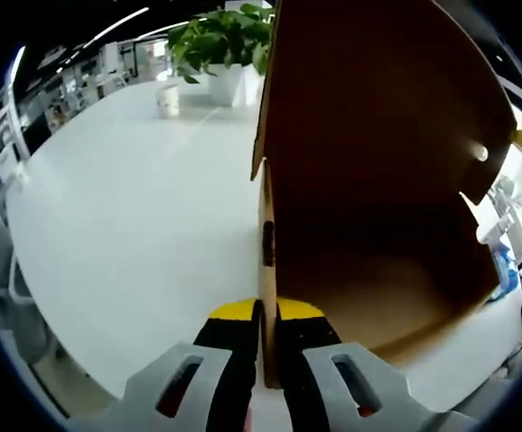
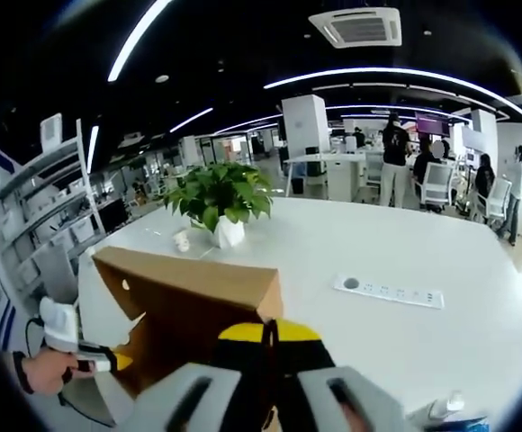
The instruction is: Operate the shoe box by opening the lid, removing the specified soft item, and placing it in the target area until the item is outside and the box remains undamaged.
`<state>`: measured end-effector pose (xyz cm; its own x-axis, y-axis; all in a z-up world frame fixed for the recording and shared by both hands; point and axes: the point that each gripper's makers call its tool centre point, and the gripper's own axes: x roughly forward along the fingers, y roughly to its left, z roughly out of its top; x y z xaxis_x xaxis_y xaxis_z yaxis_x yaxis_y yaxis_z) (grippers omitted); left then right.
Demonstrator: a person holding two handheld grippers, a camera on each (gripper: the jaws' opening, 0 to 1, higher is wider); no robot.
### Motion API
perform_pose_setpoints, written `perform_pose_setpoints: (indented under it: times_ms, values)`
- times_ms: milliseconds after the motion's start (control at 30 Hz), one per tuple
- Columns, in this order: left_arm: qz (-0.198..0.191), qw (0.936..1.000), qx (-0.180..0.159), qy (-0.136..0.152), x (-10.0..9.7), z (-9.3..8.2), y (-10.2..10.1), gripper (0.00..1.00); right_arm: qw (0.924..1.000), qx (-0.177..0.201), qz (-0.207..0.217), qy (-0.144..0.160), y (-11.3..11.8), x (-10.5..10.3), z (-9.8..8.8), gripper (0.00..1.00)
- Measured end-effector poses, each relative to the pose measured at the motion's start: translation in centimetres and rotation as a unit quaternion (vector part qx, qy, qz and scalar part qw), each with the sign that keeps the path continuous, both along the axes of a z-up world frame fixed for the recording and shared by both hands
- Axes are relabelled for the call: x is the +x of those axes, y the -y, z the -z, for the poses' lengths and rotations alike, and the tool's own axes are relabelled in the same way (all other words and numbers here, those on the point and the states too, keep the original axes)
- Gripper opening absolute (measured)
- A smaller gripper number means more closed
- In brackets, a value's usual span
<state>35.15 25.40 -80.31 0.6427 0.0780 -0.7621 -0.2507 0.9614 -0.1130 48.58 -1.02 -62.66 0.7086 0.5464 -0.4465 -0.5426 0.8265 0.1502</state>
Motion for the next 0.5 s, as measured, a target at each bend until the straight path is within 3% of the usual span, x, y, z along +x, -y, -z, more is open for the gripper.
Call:
perform_pose_setpoints:
  times_ms: [500]
  values:
    - [-0.001,1.0000,-0.001,0.002,0.0,0.0,-0.1,0.04,0.9999,0.006,0.010,0.009,0.5,-1.3,1.2,0.00]
